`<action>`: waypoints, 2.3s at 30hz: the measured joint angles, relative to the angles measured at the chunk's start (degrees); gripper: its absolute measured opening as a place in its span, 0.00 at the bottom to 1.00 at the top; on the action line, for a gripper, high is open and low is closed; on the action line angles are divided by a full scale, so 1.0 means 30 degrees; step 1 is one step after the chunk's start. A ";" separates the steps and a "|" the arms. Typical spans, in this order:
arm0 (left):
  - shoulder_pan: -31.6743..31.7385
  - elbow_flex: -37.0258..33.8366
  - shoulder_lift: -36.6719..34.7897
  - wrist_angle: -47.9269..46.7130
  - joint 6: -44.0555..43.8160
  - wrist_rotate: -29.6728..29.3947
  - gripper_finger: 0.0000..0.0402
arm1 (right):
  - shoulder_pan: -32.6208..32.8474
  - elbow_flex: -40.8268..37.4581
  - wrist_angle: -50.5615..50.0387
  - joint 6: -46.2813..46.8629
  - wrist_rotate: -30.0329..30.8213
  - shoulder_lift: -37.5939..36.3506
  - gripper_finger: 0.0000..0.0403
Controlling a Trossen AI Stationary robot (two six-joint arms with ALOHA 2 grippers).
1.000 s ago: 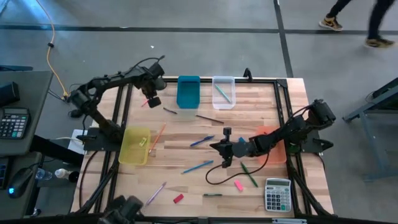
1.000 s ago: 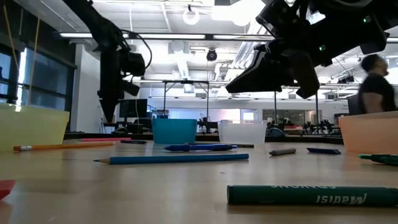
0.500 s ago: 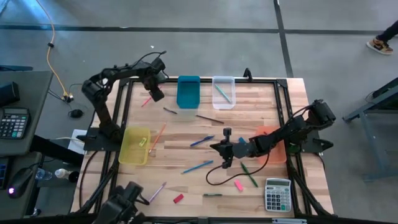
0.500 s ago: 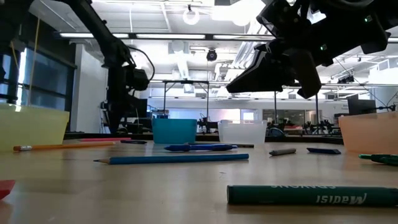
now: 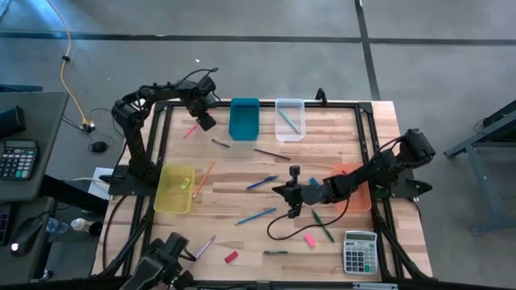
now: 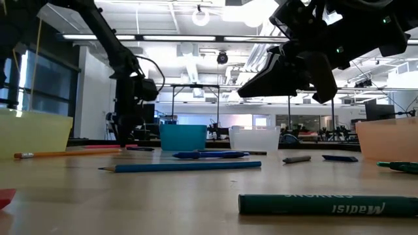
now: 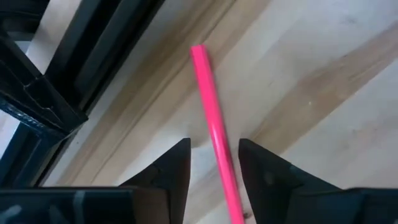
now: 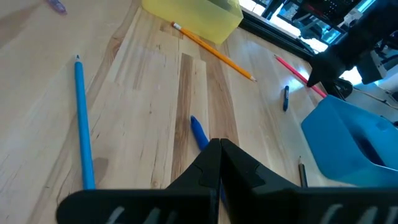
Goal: Sort crayons/erasers/pens/pencils in bins
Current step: Put the pink pencil into the blue bin
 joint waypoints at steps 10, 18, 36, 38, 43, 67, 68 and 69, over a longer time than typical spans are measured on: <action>0.0076 0.0038 0.0276 -0.0440 0.0187 0.0248 0.16 | 0.0000 0.0000 0.0021 0.0000 0.0000 0.0000 0.00; -0.0453 -0.0047 -0.0135 -0.0523 0.0484 -0.0055 0.01 | 0.0000 -0.0007 0.0131 0.0007 0.0000 0.0000 0.00; -0.1399 -0.0086 -0.6226 -0.1229 -0.0274 0.1568 0.00 | 0.0000 -0.0007 0.0138 0.0007 0.0007 0.0000 0.00; -0.1399 -0.0086 -0.7208 -0.0826 -0.0860 0.3034 0.00 | 0.0000 -0.0007 0.0138 0.0007 0.0007 0.0000 0.00; -0.1414 -0.0064 -0.8769 0.1656 -0.4010 0.7623 0.00 | -0.0005 -0.0007 0.0153 0.0007 0.0007 0.0000 0.00; -0.3885 -0.0050 -0.7490 0.4550 -0.4532 0.4341 0.00 | 0.0000 -0.0007 0.0277 0.0015 0.0007 0.0000 0.00; -0.3899 -0.0057 -0.7614 0.3589 -0.4020 0.3668 0.00 | 0.0000 -0.0007 0.0277 0.0015 0.0008 0.0000 0.00; -0.3920 -0.0057 -0.7707 0.2695 -0.3640 0.2976 0.00 | 0.0000 -0.0007 0.0277 0.0058 0.0007 0.0000 0.00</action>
